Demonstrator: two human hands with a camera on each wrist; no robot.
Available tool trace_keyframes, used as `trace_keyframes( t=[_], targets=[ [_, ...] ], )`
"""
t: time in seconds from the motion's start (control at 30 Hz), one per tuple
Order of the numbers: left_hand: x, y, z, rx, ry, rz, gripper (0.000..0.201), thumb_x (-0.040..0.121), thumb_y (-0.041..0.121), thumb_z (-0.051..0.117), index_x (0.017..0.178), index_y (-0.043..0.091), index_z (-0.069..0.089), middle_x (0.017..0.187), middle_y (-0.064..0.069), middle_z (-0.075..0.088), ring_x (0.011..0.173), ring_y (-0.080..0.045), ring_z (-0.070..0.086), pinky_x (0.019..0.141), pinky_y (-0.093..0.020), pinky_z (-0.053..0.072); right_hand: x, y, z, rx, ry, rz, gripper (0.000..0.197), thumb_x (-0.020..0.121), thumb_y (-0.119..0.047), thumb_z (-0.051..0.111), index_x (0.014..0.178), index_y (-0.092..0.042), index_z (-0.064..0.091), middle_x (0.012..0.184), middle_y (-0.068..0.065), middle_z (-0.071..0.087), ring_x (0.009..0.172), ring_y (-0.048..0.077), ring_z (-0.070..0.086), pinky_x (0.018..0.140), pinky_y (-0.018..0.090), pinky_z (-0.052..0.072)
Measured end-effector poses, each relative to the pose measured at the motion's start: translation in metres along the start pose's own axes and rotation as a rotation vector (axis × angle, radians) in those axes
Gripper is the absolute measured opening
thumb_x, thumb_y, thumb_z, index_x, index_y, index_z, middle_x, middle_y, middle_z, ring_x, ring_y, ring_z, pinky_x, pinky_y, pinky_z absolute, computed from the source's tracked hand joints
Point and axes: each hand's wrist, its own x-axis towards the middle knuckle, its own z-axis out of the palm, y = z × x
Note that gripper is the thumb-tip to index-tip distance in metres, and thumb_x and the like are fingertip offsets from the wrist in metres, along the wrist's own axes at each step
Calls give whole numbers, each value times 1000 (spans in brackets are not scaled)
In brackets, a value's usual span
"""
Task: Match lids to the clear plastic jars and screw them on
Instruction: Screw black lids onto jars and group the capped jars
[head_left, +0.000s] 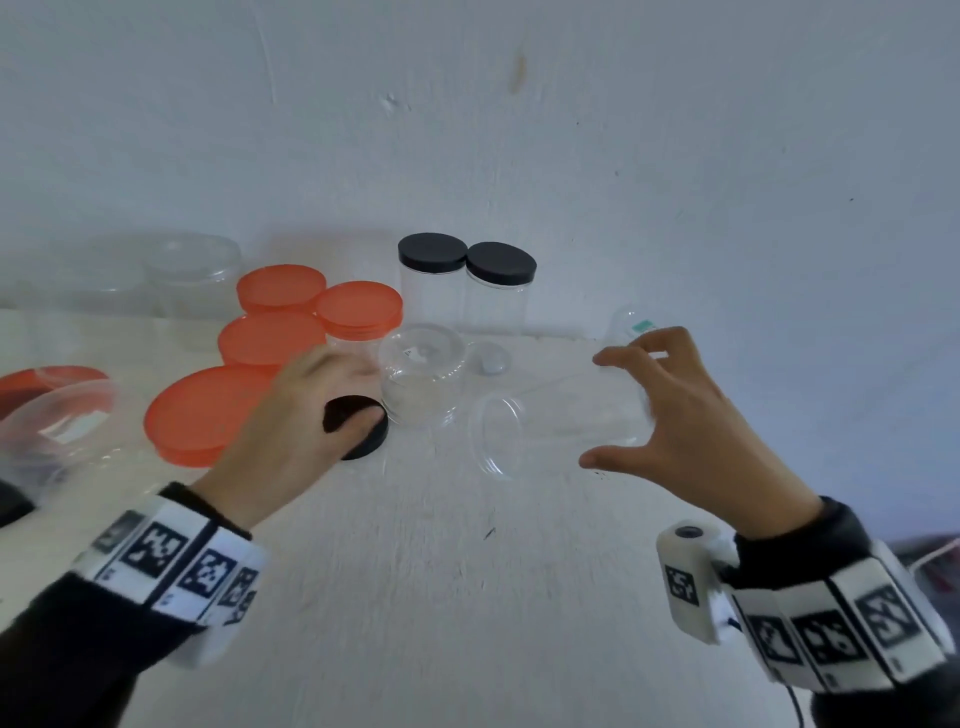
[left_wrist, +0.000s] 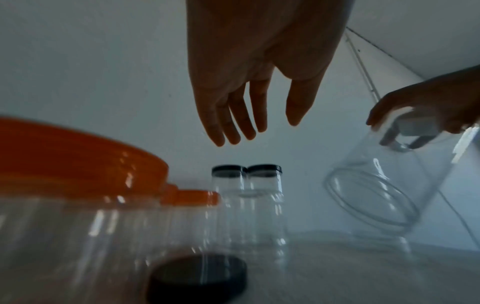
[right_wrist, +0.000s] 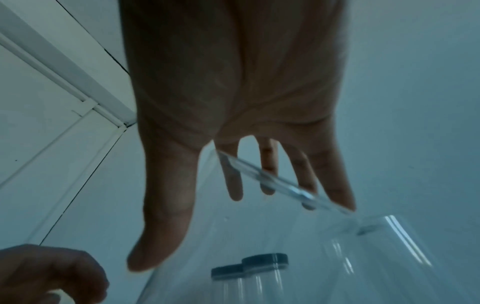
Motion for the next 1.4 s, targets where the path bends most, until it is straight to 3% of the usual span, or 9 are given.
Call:
trace_keyframes(
  t=[0.1,0.27,0.53,0.67,0.8,0.97,1.17,1.33,1.4],
  targets=[
    [2,-7,22,7,-192,-159,39,84,23,65,121,16,52,111,12,44,103,-4,41,86,-18,31,4,1,2,-12,39,-18,77,59,-43,82,126,-23,48,117,-12,26,110,14,41,86,23,36],
    [9,-33,40,75,-425,-252,49,83,31,65,124,13,47,123,1,47,117,-19,44,97,-30,35,7,-1,4,-6,36,25,79,60,-43,82,124,-15,45,122,-5,37,109,14,43,86,23,36],
    [12,-40,53,213,-695,-417,77,89,37,56,146,6,15,153,-9,18,140,-24,18,113,-35,22,10,6,16,58,1,98,74,61,-36,82,115,-14,36,113,-5,34,107,14,39,82,21,31],
    [12,-43,52,279,-681,-382,69,83,39,62,139,15,29,136,-5,33,125,-24,29,102,-43,34,10,10,28,56,-33,87,84,61,-36,81,129,-17,34,116,-2,27,112,17,36,85,20,31],
    [11,-37,52,358,-735,-366,62,78,39,66,132,22,39,125,-1,28,119,-20,25,96,-39,38,10,10,38,100,-39,102,83,61,-40,80,129,-21,37,112,-5,26,107,15,39,84,20,33],
    [9,-38,52,284,-751,-400,69,74,32,72,133,26,36,144,-6,16,132,-28,20,106,-45,32,11,10,55,151,-72,103,89,58,-51,80,133,-23,40,111,-12,37,109,11,41,88,23,37],
    [8,-38,52,220,-712,-420,67,73,31,72,131,30,37,136,-1,34,124,-24,30,101,-40,36,12,8,74,266,-146,139,82,64,-42,80,132,-19,41,114,-10,41,101,6,44,83,18,34],
    [5,-35,45,87,-566,-378,63,79,36,68,135,32,40,140,0,34,128,-24,27,106,-39,29,16,9,90,421,-201,197,77,64,-35,82,128,-16,42,119,-6,39,105,11,49,81,21,43],
    [1,-33,41,10,-489,-346,71,72,50,68,136,31,42,142,0,35,131,-24,29,108,-38,29,17,11,95,470,-221,214,77,65,-35,82,127,-16,41,120,-5,40,108,13,50,85,24,45]
  ],
)
